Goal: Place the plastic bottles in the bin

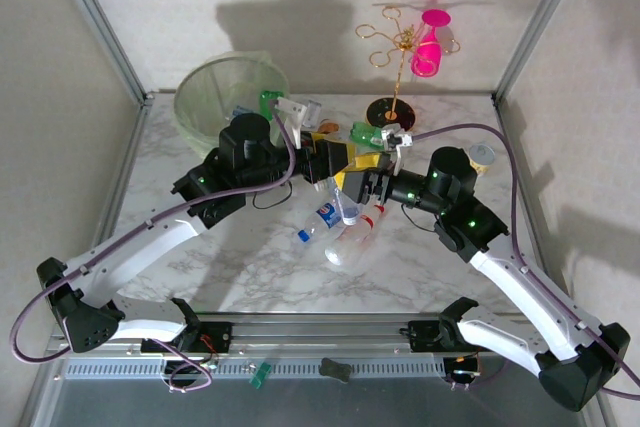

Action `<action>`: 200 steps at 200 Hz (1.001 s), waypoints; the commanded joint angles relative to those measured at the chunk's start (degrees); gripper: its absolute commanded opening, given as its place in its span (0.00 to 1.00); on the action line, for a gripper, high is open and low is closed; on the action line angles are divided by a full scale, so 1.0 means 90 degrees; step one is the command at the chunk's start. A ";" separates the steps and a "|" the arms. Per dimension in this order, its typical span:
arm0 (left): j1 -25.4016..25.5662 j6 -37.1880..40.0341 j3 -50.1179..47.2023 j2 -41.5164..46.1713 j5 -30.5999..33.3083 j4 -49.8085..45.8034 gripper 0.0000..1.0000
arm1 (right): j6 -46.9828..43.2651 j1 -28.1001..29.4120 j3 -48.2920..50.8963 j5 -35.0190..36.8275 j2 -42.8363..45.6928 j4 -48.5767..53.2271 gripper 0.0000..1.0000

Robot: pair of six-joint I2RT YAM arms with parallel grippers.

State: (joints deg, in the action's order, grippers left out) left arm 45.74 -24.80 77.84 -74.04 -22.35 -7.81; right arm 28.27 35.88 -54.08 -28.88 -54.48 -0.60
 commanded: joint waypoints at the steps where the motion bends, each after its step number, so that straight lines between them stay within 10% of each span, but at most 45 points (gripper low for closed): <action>1: 0.0000 0.0517 0.0374 0.0228 0.0560 -0.0343 0.47 | -0.0039 0.0025 0.0041 0.0356 0.0033 0.0076 0.91; 80: -0.2408 0.0503 0.1105 0.0905 0.2608 -0.0687 0.46 | -0.0386 0.0019 0.0050 0.1290 0.0279 0.0818 0.95; 132: -0.2722 0.0874 0.1402 0.0448 0.4678 -0.0255 0.43 | -0.0417 0.0020 -0.0035 0.1295 0.0131 0.0828 0.95; 200: -0.3025 0.1697 0.0907 -0.0387 0.5155 0.1507 0.40 | -0.0627 0.0026 -0.0026 0.1437 0.0201 0.1098 0.95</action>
State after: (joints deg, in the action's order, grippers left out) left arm 19.25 -14.28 88.33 -76.36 20.69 -3.84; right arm 24.38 35.88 -53.98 -17.52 -53.30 8.38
